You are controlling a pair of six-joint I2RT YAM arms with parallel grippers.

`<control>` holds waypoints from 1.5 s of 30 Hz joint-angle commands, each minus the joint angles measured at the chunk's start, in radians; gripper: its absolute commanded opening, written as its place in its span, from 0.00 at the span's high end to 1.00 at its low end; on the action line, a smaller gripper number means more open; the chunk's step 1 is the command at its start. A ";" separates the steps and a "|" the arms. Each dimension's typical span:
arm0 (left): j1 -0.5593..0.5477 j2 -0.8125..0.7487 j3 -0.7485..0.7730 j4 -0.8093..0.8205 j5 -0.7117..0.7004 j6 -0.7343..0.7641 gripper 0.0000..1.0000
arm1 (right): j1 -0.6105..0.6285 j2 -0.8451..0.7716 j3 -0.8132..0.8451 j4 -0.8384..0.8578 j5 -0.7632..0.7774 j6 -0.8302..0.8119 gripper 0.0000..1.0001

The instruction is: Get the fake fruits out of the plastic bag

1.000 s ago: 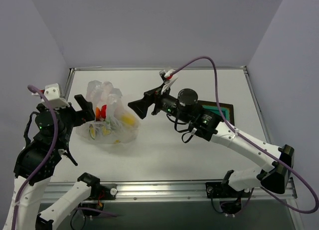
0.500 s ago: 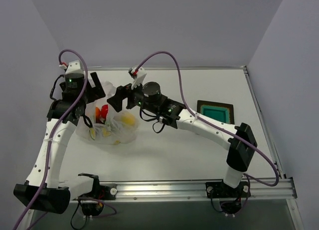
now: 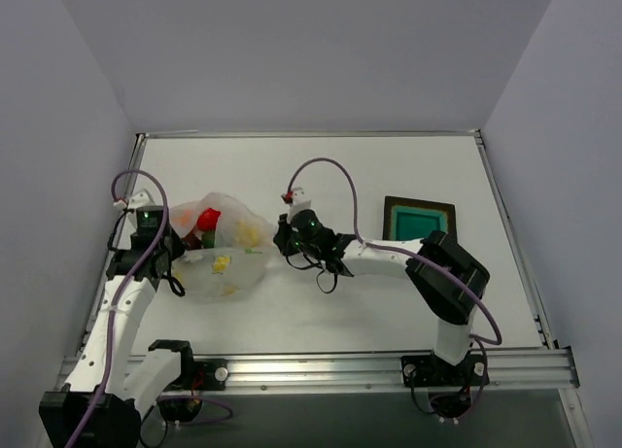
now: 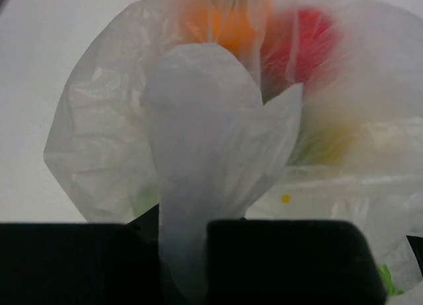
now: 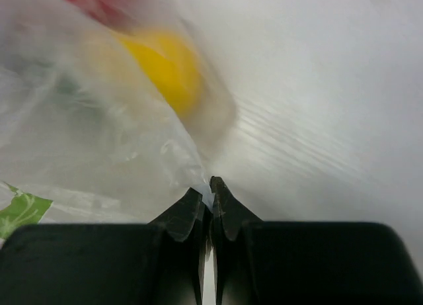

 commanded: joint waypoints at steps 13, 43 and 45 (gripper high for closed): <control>-0.009 0.113 -0.203 0.308 -0.009 -0.246 0.98 | -0.046 -0.159 -0.342 0.005 0.337 0.050 1.00; -0.227 -0.307 -0.413 0.385 0.038 -0.235 0.98 | 0.219 0.022 0.386 -0.332 0.150 -0.192 1.00; -0.227 -0.327 -0.430 0.389 0.040 -0.230 0.97 | 0.219 0.111 0.419 -0.329 0.178 -0.198 1.00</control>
